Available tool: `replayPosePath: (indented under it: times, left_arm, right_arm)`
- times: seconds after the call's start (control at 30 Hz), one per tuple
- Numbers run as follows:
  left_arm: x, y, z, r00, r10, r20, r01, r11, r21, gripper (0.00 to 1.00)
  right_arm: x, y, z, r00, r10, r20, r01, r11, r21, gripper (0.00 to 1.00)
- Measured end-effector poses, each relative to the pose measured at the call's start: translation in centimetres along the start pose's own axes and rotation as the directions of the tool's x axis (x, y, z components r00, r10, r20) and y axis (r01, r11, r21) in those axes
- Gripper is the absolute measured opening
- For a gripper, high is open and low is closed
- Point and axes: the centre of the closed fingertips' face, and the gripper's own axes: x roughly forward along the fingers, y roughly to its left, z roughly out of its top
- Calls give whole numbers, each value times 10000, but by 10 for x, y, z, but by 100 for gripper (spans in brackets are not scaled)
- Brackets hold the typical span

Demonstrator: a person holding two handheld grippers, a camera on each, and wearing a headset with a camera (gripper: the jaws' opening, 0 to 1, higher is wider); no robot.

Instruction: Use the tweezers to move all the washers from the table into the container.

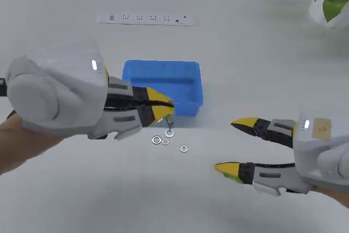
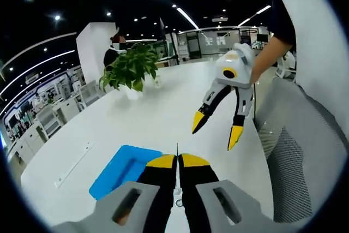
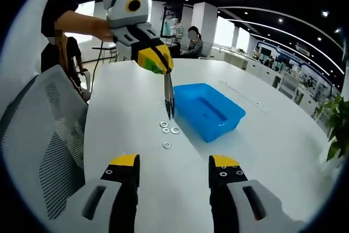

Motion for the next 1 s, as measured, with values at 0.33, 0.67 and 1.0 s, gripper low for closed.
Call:
replayPosePath:
  times: [0.33,0.67,1.0]
  left_arm:
    - [22,-17,-10,9990,-374,253,385,9982,-467,5]
    - [32,-21,-14,9976,-665,209,677,9960,-585,5]
    - [32,-24,-16,9964,-832,137,837,9955,-438,5]
  right_arm:
    - [-2,19,-14,9993,378,84,-382,9979,526,66]
    - [-2,17,-19,9996,107,252,-129,9959,894,73]
    - [0,24,-17,9985,268,475,-316,9941,1038,77]
